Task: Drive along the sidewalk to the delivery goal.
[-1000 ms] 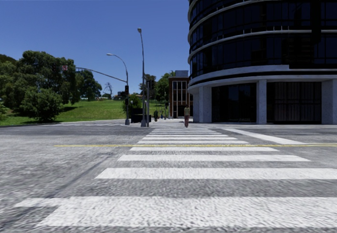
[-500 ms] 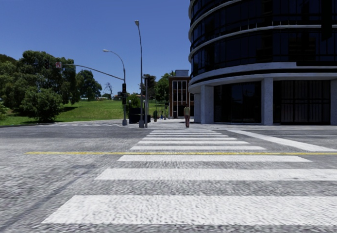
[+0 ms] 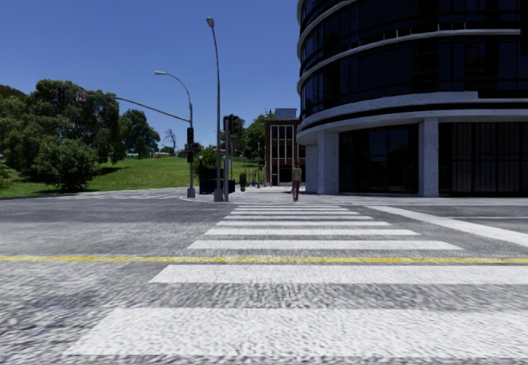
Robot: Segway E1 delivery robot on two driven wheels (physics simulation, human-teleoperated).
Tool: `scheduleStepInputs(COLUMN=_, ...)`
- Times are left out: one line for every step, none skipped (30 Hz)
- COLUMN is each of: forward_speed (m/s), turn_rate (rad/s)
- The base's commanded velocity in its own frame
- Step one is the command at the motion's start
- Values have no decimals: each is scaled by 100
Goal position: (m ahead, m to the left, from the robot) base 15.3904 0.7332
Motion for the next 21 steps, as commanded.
scheduleStepInputs(forward_speed=199, turn_rate=0)
scheduleStepInputs(forward_speed=199, turn_rate=0)
scheduleStepInputs(forward_speed=199, turn_rate=0)
scheduleStepInputs(forward_speed=199, turn_rate=0)
scheduleStepInputs(forward_speed=199, turn_rate=0)
scheduleStepInputs(forward_speed=199, turn_rate=0)
scheduleStepInputs(forward_speed=199, turn_rate=0)
scheduleStepInputs(forward_speed=199, turn_rate=0)
scheduleStepInputs(forward_speed=199, turn_rate=0)
scheduleStepInputs(forward_speed=199, turn_rate=0)
scheduleStepInputs(forward_speed=199, turn_rate=0)
scheduleStepInputs(forward_speed=199, turn_rate=0)
scheduleStepInputs(forward_speed=199, turn_rate=0)
scheduleStepInputs(forward_speed=199, turn_rate=0)
scheduleStepInputs(forward_speed=199, turn_rate=0)
scheduleStepInputs(forward_speed=199, turn_rate=0)
scheduleStepInputs(forward_speed=199, turn_rate=0)
scheduleStepInputs(forward_speed=199, turn_rate=0)
scheduleStepInputs(forward_speed=199, turn_rate=0)
scheduleStepInputs(forward_speed=199, turn_rate=0)
scheduleStepInputs(forward_speed=199, turn_rate=0)
